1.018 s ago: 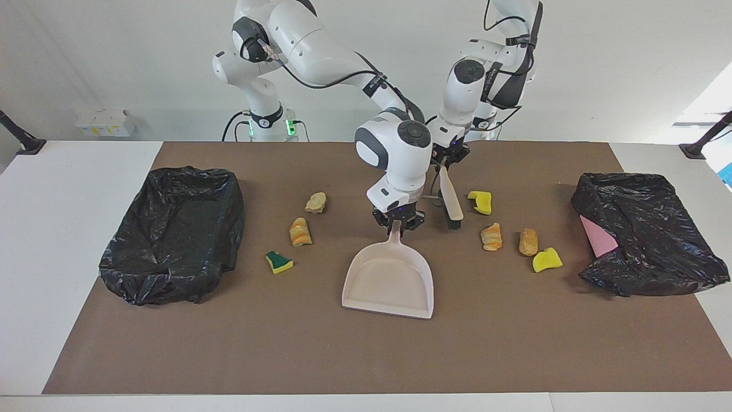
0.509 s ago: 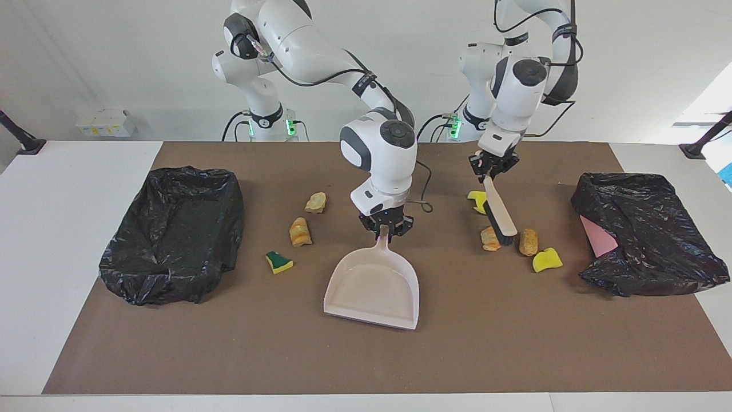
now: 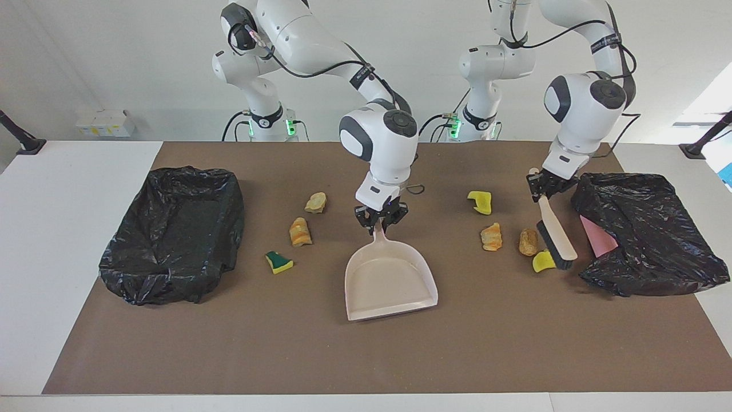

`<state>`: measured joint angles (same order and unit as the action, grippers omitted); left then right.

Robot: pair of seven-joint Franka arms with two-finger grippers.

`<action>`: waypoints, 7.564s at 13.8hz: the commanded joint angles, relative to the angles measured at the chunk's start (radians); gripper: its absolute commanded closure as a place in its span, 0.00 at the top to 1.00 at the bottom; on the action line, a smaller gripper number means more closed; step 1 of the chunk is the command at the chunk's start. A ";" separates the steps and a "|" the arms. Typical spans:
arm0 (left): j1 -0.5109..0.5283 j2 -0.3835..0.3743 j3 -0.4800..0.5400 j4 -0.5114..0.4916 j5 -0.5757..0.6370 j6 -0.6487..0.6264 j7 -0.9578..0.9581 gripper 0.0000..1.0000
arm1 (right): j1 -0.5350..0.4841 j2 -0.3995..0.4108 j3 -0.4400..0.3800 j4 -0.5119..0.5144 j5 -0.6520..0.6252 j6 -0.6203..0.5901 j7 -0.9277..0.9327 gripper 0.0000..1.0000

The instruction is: Sweep and dump trash in bin

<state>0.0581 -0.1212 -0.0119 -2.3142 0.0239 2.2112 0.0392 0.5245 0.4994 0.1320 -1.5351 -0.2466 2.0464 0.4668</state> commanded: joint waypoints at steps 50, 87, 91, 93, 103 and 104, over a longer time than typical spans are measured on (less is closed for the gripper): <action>-0.483 -0.287 -0.053 -0.352 -0.054 -0.172 -1.011 0.00 | -0.044 -0.120 0.020 -0.206 0.041 -0.002 -1.369 0.00; -0.596 -0.098 -0.122 -0.175 -0.180 0.001 -0.714 0.00 | -0.319 -0.375 0.018 -0.206 0.175 -0.182 -1.612 0.00; -0.754 -0.144 -0.128 -0.231 -0.180 0.027 -0.846 0.00 | -0.443 -0.487 0.018 -0.273 0.175 -0.216 -1.775 0.00; -0.822 -0.131 -0.129 -0.270 -0.180 0.105 -0.918 0.00 | -0.532 -0.530 0.017 -0.313 0.175 -0.213 -1.886 0.00; -0.534 -0.041 -0.125 -0.067 -0.180 0.047 -0.790 1.00 | -1.041 -0.570 0.006 -0.473 0.208 0.041 -2.536 0.00; -0.488 -0.043 -0.125 -0.051 -0.179 0.047 -0.751 1.00 | -1.051 -0.570 0.006 -0.481 0.169 0.060 -2.536 0.00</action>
<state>-0.5071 -0.1776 -0.1293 -2.4196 -0.1711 2.2950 -0.7707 -0.4932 -0.0434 0.1243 -1.9692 -0.0512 2.0616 -2.0397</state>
